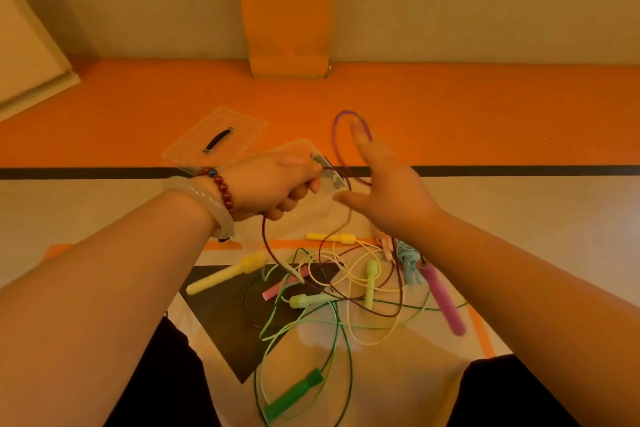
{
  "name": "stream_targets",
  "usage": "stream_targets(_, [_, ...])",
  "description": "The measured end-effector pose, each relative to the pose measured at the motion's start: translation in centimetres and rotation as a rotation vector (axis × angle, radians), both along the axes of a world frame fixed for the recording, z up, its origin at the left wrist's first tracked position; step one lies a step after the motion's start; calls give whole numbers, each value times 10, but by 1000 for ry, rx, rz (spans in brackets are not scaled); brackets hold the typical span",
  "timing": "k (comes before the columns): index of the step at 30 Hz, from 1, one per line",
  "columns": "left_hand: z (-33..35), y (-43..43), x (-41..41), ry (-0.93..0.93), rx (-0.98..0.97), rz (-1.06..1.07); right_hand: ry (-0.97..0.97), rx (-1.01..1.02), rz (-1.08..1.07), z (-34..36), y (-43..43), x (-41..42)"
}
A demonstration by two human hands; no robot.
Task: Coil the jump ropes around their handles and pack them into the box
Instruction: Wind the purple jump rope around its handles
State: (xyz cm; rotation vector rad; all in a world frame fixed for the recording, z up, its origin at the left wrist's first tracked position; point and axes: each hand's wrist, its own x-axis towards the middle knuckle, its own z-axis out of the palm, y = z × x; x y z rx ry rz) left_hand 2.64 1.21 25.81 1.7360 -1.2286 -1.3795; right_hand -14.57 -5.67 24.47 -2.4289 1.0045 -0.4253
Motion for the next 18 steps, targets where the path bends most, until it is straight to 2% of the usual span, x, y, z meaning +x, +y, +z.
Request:
stream_targets(2, [0,-2,-5,55,18,-1,-28,49,141,-4,2,5])
stream_targets(4, [0,-4,-7,91,18,12,-95,110,153,-7,1,8])
stream_targets(8, [0,3,3,28,-134,-44,-225,60,148,-3,5,9])
stream_targets(10, [-7,10,16,-103,-20,-177,-386,81,114,3,9,7])
stream_targets(12, [-18,16,27,-390,186,-397,-543,147,5,10,12,4])
stream_targets(14, [-29,17,29,-567,326,-513,-634,214,-97,17,10,0])
stream_targets(16, [-33,15,23,-589,327,-452,-643,199,-154,23,6,-3])
stream_targets(18, [-28,10,15,-527,228,-323,-528,169,-185,20,-3,-4])
